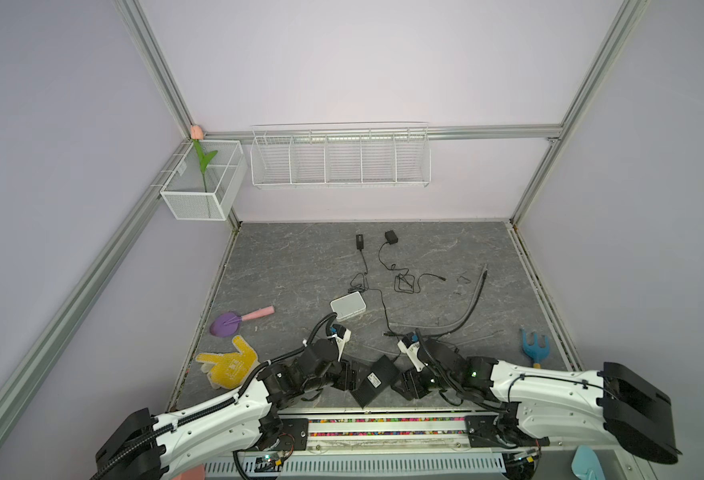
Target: Insert the plug into the switch port
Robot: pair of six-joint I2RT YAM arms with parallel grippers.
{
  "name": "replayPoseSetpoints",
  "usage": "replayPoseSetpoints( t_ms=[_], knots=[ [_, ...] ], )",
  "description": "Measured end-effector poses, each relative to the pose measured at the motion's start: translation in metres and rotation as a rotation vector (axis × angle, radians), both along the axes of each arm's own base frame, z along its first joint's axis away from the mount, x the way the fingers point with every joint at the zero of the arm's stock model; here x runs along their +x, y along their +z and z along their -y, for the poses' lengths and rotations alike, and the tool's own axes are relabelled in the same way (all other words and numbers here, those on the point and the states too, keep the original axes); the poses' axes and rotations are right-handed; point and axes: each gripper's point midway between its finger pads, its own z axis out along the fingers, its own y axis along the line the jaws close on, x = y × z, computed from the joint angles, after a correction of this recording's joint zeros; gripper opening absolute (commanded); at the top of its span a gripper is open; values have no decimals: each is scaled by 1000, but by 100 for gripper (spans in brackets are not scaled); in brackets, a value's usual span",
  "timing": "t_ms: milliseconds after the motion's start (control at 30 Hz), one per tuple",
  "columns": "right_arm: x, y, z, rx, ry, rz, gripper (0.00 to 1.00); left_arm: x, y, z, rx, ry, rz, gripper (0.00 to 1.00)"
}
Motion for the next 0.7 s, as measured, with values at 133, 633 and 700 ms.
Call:
replayPoseSetpoints(
  t_ms=[133, 633, 700],
  knots=[
    [-1, -11, -10, 2, 11, -26, 63, -3, -18, 2, 41, -17, -53, 76],
    [29, -11, -54, 88, -43, -4, 50, -12, -29, 9, 12, -39, -128, 71],
    [37, -11, -57, 110, -61, -4, 46, -13, -28, 6, -10, -29, -126, 70]
  ],
)
